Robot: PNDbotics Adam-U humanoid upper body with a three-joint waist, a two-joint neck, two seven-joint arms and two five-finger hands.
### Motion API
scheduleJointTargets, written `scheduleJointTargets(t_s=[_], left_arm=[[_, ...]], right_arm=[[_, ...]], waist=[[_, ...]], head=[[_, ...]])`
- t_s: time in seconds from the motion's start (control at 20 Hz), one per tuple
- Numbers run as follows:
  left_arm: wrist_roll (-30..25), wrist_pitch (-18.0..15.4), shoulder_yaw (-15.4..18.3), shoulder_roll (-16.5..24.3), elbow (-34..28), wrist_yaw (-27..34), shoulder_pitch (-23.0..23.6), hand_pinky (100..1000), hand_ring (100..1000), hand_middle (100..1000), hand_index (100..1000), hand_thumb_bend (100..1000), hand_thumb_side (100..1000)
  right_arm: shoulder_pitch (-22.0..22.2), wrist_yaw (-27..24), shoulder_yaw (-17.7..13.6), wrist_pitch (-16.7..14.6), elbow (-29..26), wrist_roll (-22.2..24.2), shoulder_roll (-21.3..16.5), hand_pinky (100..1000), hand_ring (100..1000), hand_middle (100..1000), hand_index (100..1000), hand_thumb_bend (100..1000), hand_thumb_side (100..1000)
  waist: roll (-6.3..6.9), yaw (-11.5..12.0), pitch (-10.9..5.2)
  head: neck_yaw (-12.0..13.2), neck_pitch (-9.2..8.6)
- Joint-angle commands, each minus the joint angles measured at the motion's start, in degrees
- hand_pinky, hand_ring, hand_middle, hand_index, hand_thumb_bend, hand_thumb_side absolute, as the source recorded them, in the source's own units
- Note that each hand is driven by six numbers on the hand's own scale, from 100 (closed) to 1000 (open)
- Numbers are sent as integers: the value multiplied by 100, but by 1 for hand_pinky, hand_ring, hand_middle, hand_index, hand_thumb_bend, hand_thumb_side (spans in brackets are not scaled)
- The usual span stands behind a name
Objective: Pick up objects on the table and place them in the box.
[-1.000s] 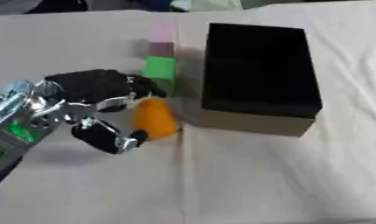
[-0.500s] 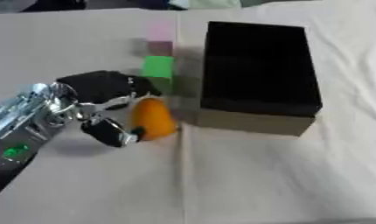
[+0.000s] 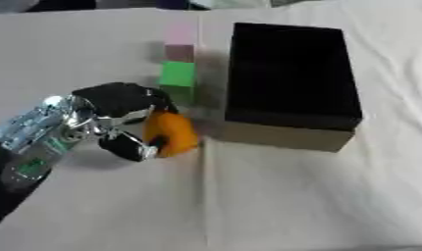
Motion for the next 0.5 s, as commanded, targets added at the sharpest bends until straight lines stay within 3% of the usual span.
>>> scheduleJointTargets(t_s=[0.05,0.25,0.5], left_arm=[[164,51,56,33,-25,67,-98,611,754,768,805,100,309],[348,85,141,106,-292,186,-79,603,734,777,810,100,229],[369,254,447,322,-970,437,-114,553,666,753,785,100,245]], right_arm=[[-50,-44,-66,0,-46,-33,-65,860,625,582,795,100,1000],[-29,-40,-76,7,-38,-41,-72,861,625,582,795,100,1000],[-12,-25,-84,4,-40,-47,-73,861,627,582,795,100,1000]], waist=[[-13,-10,-95],[-5,1,-111],[10,29,-142]], head=[[19,-65],[1,-69],[-47,-73]])
